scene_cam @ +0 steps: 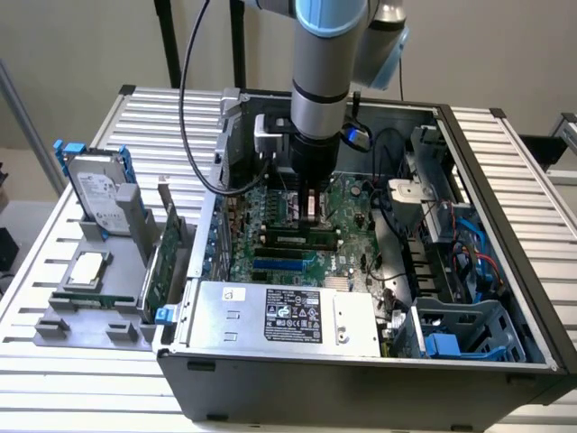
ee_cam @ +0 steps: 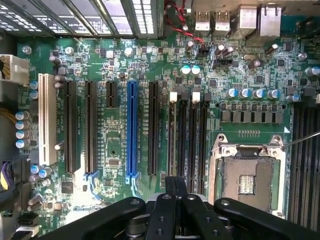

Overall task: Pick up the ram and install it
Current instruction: 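Press down the ram until it locks into place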

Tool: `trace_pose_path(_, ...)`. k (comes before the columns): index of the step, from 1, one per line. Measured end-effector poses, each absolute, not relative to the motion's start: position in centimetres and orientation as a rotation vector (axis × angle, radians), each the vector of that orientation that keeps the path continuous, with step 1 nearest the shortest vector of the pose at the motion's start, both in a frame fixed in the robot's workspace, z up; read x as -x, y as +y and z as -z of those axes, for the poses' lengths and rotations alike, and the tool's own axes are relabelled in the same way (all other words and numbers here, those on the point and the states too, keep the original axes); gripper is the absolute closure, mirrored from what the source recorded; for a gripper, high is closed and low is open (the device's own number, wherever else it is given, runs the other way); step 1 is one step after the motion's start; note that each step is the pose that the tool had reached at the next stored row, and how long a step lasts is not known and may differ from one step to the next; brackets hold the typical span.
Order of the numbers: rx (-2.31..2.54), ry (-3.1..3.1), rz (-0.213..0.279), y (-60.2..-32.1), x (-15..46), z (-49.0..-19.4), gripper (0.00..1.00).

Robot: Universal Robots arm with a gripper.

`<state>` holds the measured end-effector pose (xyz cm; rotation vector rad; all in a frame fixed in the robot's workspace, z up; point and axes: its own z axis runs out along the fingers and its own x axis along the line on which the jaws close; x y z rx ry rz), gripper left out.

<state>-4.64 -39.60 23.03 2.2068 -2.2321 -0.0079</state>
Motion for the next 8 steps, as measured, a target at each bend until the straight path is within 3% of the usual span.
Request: trace_pose_path(8,-2.209,-2.235,0.005,-39.59,4.64,-22.69,1.00)
